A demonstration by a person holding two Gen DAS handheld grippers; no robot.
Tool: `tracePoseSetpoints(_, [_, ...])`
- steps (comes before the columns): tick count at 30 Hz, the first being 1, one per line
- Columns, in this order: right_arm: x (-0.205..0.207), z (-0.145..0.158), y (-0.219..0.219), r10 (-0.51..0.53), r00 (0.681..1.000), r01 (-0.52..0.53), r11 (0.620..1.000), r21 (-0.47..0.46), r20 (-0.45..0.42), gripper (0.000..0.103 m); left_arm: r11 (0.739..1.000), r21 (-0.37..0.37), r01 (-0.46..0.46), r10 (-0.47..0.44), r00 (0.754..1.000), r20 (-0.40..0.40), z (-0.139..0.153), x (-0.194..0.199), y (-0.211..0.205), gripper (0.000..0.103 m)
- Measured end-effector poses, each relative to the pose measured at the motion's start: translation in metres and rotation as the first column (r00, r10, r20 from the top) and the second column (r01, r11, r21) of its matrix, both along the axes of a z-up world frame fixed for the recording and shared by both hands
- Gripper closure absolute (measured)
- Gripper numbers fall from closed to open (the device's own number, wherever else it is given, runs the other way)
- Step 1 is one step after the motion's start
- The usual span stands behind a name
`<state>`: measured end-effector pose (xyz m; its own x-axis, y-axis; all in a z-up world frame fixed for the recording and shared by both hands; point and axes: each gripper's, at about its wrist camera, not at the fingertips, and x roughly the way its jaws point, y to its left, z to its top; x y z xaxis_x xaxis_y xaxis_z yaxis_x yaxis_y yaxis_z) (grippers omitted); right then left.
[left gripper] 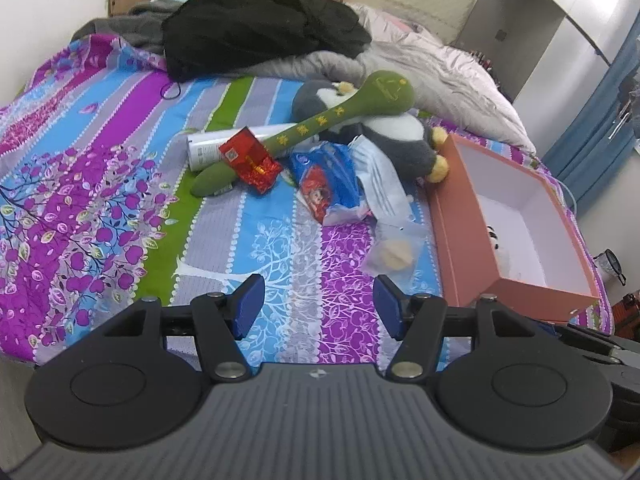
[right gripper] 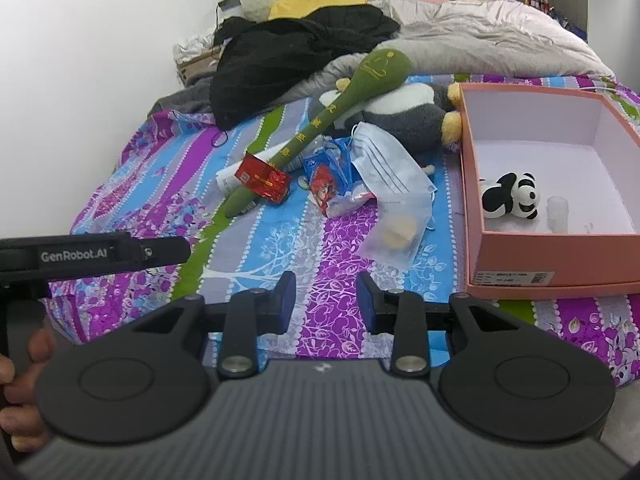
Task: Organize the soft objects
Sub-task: 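Move the left tool back to the red foil tea packet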
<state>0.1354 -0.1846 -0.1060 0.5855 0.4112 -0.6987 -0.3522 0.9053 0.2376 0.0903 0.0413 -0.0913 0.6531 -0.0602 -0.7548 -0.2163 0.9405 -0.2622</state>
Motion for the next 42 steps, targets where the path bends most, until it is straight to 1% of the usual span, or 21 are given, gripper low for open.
tracePoseSetpoints(11, [0.051, -0.024, 0.021, 0.017, 0.998, -0.02, 0.999, -0.036, -0.065, 0.067, 0.999, -0.019, -0.05, 0.048, 0.995, -0.092, -0.038, 0.058, 0.026, 0.037])
tracePoseSetpoints(18, [0.091, -0.05, 0.029, 0.007, 0.992, -0.015, 0.998, -0.058, -0.123, 0.065, 0.997, -0.022, -0.073, 0.07, 0.987, -0.142, -0.072, 0.101, 0.041, 0.035])
tracePoseSetpoints(19, [0.096, -0.053, 0.03, 0.006, 0.992, -0.014, 0.998, -0.06, -0.128, 0.063, 0.997, -0.022, -0.074, 0.07, 0.987, -0.147, -0.077, 0.108, 0.042, 0.034])
tracePoseSetpoints(21, [0.107, -0.06, 0.032, -0.002, 0.991, -0.007, 0.998, -0.063, -0.135, 0.046, 0.997, -0.023, -0.077, 0.072, 0.985, -0.157, -0.088, 0.122, 0.044, 0.034])
tracePoseSetpoints(22, [0.113, -0.063, 0.033, -0.008, 0.99, -0.001, 0.998, -0.067, -0.137, 0.043, 0.997, -0.025, -0.079, 0.074, 0.984, -0.16, -0.093, 0.129, 0.046, 0.034])
tracePoseSetpoints(23, [0.118, -0.067, 0.033, -0.013, 0.99, 0.003, 0.997, -0.071, -0.14, 0.037, 0.996, -0.028, -0.081, 0.076, 0.984, -0.162, -0.098, 0.136, 0.047, 0.034])
tracePoseSetpoints(24, [0.124, -0.07, 0.033, -0.018, 0.99, 0.008, 0.997, -0.075, -0.143, 0.035, 0.996, -0.031, -0.085, 0.078, 0.984, -0.163, -0.104, 0.143, 0.048, 0.034])
tracePoseSetpoints(28, [0.147, -0.088, 0.034, -0.058, 0.985, 0.041, 0.994, -0.104, -0.163, 0.035, 0.993, -0.035, -0.113, 0.107, 0.982, -0.155, -0.12, 0.17, 0.055, 0.034])
tracePoseSetpoints(34, [0.174, -0.114, 0.036, -0.11, 0.975, 0.086, 0.988, -0.131, -0.192, 0.035, 0.977, -0.075, -0.197, 0.187, 0.975, -0.121, -0.138, 0.205, 0.073, 0.034])
tracePoseSetpoints(39, [0.185, -0.129, 0.04, -0.128, 0.973, 0.096, 0.982, -0.166, -0.194, 0.035, 0.953, -0.125, -0.274, 0.262, 0.959, -0.106, -0.149, 0.227, 0.087, 0.034])
tracePoseSetpoints(42, [0.187, -0.137, 0.042, -0.131, 0.972, 0.095, 0.979, -0.181, -0.194, 0.035, 0.936, -0.145, -0.32, 0.307, 0.946, -0.108, -0.155, 0.237, 0.092, 0.033])
